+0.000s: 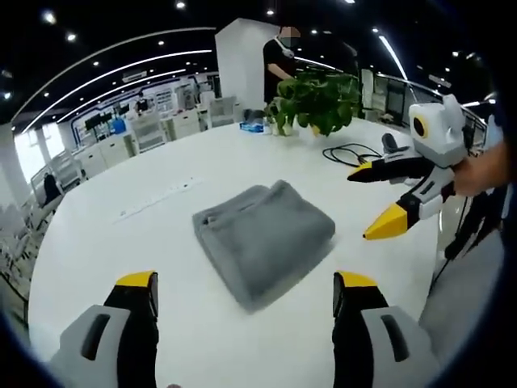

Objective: Fold the towel on the table until its edges align and the towel forms a compact rectangular stack.

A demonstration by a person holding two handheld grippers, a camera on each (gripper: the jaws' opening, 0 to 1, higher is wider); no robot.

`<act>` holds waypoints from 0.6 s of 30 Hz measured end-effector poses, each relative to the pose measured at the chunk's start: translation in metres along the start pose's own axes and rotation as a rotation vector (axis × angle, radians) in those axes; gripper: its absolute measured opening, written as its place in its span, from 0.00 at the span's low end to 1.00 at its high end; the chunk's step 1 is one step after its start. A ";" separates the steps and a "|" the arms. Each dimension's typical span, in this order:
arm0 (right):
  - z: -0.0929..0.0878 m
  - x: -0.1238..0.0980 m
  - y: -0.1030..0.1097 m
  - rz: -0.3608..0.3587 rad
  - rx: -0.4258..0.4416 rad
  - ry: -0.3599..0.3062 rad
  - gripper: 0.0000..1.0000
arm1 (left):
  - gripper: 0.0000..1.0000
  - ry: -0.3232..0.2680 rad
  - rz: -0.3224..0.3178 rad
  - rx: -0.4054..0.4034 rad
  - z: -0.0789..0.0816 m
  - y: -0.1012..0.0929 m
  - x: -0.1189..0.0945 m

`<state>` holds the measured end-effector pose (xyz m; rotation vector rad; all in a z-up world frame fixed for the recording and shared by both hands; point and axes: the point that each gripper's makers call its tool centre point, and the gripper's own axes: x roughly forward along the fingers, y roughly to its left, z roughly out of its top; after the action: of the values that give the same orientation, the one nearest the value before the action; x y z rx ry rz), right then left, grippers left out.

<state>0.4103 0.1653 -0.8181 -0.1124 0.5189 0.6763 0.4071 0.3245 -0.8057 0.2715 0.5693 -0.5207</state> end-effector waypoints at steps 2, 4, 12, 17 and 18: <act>0.000 -0.004 0.003 0.000 -0.004 -0.008 0.82 | 0.92 0.007 0.010 -0.018 -0.005 0.002 -0.003; -0.001 -0.008 0.004 0.001 -0.006 -0.011 0.82 | 0.93 -0.005 0.014 -0.031 -0.006 0.001 -0.009; -0.011 -0.025 0.009 -0.009 -0.026 -0.028 0.84 | 0.94 -0.033 0.036 -0.071 -0.018 -0.001 -0.029; -0.020 -0.033 0.012 -0.020 -0.001 -0.036 0.84 | 0.96 -0.036 0.041 -0.087 -0.028 -0.006 -0.033; -0.023 -0.035 0.012 -0.023 -0.001 -0.032 0.83 | 0.96 -0.038 0.043 -0.087 -0.030 -0.007 -0.034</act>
<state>0.3702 0.1490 -0.8204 -0.1083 0.4853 0.6548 0.3658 0.3435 -0.8109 0.1902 0.5466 -0.4578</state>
